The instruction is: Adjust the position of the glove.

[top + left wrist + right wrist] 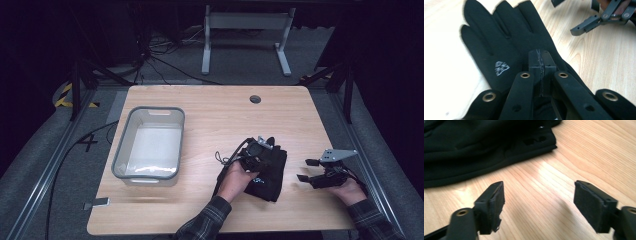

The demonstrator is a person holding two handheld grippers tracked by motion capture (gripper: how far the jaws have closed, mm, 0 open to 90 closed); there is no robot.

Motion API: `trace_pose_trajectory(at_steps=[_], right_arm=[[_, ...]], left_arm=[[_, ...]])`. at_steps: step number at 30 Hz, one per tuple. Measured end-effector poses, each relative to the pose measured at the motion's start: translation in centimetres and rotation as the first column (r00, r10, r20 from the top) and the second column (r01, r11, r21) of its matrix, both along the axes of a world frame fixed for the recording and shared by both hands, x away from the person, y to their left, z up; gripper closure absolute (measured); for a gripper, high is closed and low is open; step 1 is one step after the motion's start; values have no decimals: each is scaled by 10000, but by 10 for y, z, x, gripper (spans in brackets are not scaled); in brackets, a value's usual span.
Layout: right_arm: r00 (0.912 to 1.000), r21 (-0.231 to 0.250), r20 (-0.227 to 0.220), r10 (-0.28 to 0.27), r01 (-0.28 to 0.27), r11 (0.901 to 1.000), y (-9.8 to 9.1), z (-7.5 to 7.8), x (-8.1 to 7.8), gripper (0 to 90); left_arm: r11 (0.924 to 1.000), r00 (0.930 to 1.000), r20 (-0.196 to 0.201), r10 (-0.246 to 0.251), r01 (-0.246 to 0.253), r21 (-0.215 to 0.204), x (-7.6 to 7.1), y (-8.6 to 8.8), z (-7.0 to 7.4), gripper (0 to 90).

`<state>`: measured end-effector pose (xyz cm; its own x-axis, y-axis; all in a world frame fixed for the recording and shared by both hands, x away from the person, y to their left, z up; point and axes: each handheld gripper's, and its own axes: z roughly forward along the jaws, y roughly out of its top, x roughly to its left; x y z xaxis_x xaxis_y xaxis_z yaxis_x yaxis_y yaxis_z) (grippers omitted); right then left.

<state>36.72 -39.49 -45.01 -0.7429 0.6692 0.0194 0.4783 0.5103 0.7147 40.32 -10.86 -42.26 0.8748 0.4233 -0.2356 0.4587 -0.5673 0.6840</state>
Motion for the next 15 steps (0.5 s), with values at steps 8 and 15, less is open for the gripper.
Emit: trace_pose_trajectory(at_steps=[8, 15], right_arm=[[9999, -255, -89, 56, -59, 9997, 2, -7, 3, 171], [9999, -448, 56, 105, -103, 9989, 4, -10, 2, 157]], left_arm=[[9947, 9972, -54, -743, 745, 710, -1, -39, -15, 898], [9894, 9963, 18, -861, 853, 1179, -2, -55, -20, 899]])
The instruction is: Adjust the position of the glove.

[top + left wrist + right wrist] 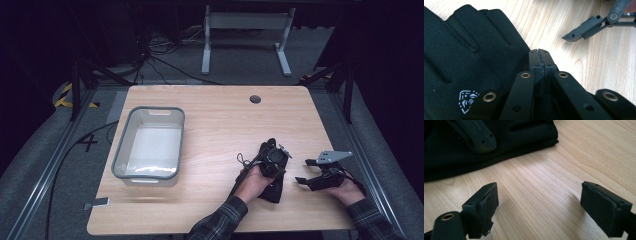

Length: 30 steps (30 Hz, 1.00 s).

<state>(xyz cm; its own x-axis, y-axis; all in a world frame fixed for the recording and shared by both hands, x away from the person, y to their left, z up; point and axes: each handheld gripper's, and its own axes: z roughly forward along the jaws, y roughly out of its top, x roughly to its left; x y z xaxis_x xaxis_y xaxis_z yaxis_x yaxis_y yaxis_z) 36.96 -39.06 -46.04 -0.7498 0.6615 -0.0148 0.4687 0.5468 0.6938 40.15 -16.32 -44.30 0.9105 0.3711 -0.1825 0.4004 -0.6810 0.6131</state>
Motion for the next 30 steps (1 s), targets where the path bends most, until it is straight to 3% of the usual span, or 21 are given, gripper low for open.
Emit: trace_pose_trajectory(at_steps=[6, 12, 18, 19, 30], right_arm=[[9998, 9, 216, 16, -16, 10000, 0, 0, 1, 152], [9997, 22, 236, -96, 95, 10000, 1, -1, 2, 151], [9995, 29, 297, -139, 138, 9999, 1, -1, 2, 151], [9994, 25, 306, -143, 142, 9999, 0, -1, 2, 150], [9988, -10, 454, -186, 186, 9998, -2, -2, 2, 151]], left_arm=[[9970, 10000, -42, -49, 45, -769, -5, 14, 14, 897], [9945, 9989, -68, -471, 462, -944, -20, 23, 18, 896], [9959, 9971, -481, -593, 558, -713, -30, 26, 5, 897], [9974, 9973, -527, -514, 487, -525, -32, 26, 3, 896], [9993, 9976, -607, -333, 323, -186, -40, 43, 1, 897]])
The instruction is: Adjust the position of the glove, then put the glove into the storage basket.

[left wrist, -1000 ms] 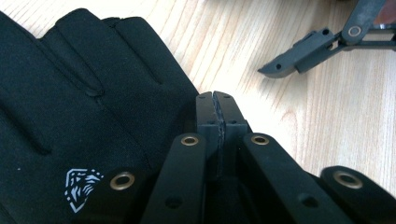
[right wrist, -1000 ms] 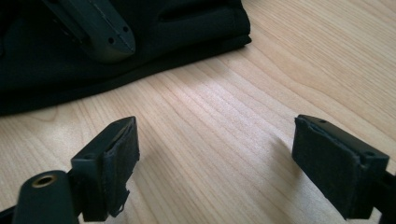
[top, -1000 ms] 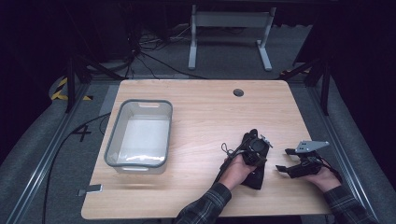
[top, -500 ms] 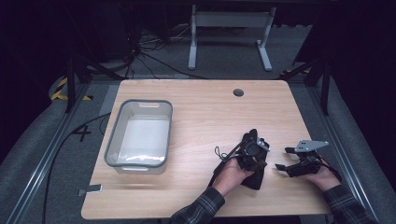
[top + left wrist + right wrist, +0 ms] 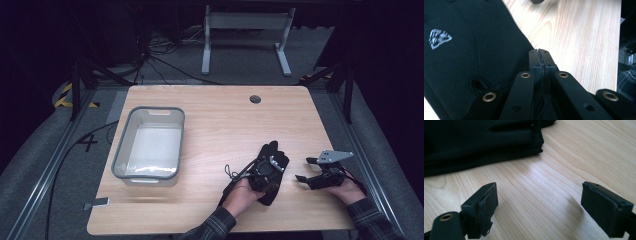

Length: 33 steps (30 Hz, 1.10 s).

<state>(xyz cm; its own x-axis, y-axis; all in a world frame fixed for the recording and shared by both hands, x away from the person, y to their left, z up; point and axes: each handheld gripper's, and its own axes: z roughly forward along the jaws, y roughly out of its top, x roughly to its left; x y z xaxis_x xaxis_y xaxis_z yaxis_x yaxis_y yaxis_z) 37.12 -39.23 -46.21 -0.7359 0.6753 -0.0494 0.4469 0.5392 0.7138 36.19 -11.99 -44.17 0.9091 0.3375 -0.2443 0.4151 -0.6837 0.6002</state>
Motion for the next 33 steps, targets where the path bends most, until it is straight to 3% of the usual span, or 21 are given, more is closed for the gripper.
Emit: trace_pose_trajectory(at_steps=[17, 22, 27, 33], right_arm=[[10000, -27, -8, 24, -24, 10000, 0, -1, 0, 150], [9999, 118, -132, 108, -107, 9999, 1, -3, 0, 145], [9998, 253, -133, 160, -156, 9996, 0, -4, 0, 122], [9995, 250, -132, 300, -297, 9992, 0, -5, 0, 89]], left_arm=[[9977, 9993, 148, 346, -354, 574, 2, 41, 3, 897], [9973, 9988, 171, 467, -475, 565, 4, 49, 4, 891], [9983, 9985, 215, 498, -504, 291, 6, 51, 12, 816], [9985, 9970, 574, 529, -535, 104, 16, 53, 22, 558]])
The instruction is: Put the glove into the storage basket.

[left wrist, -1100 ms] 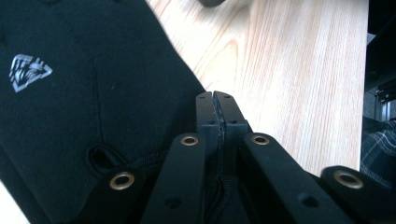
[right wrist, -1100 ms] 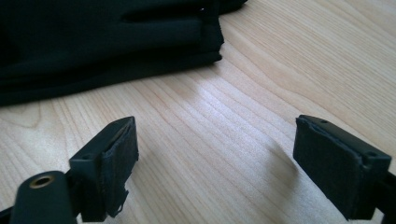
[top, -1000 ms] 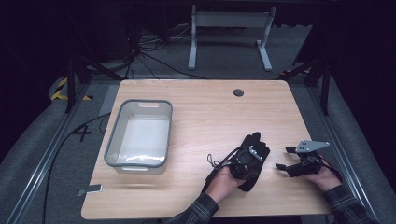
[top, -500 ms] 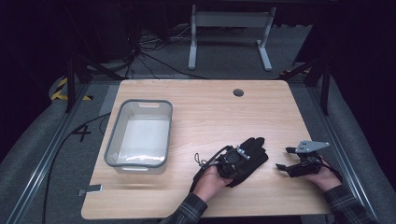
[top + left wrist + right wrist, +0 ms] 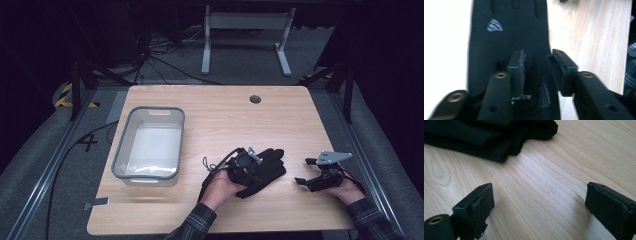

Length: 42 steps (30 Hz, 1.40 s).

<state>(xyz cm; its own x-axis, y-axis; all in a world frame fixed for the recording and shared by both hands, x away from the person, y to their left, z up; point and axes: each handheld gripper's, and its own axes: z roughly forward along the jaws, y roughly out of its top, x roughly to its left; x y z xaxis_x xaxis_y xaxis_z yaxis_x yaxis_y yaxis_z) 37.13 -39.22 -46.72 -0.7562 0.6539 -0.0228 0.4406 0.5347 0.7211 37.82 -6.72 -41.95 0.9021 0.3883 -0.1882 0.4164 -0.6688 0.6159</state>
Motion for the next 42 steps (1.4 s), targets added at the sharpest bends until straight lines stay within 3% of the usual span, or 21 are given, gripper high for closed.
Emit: trace_pose_trajectory(at_steps=[6, 7, 10, 18, 24, 28, 35, 39, 42], right_arm=[[10000, -21, 5, 0, 0, 10000, 0, 0, 0, 88], [10000, -20, 1, -46, 46, 10000, 0, 0, -1, 88], [10000, -23, 4, -43, 43, 10000, 0, 0, -1, 88], [10000, -19, 1, -46, 46, 10000, 0, 0, -1, 88], [10000, -24, 4, -43, 44, 10000, 0, 0, -1, 88], [10000, -20, 2, -46, 46, 10000, 0, 0, -1, 88], [10000, -22, 5, -46, 46, 10000, 0, 0, -1, 88], [10000, -24, 8, -44, 44, 10000, 0, 0, -1, 88], [10000, -21, 4, -46, 46, 10000, 0, 0, -1, 88]], left_arm=[[9998, 9996, 242, -111, 107, 184, 18, -5, -1, 372], [9995, 9990, 405, -198, 187, 268, 21, -7, -1, 303], [9990, 9985, 430, -337, 324, 313, 28, -11, -4, 235], [9941, 9976, 553, -427, 369, 1025, 35, -29, -21, 148], [9929, 9979, 591, -276, 205, 1174, 37, -32, -26, 96], [9929, 9985, 444, -318, 265, 1156, 38, -32, -30, 103], [9923, 9979, 440, -477, 423, 1165, 37, -31, -30, 211], [9910, 9961, 415, -777, 726, 1122, 34, -31, -28, 328], [9903, 9947, 161, -1016, 995, 971, 33, -30, -26, 487]])
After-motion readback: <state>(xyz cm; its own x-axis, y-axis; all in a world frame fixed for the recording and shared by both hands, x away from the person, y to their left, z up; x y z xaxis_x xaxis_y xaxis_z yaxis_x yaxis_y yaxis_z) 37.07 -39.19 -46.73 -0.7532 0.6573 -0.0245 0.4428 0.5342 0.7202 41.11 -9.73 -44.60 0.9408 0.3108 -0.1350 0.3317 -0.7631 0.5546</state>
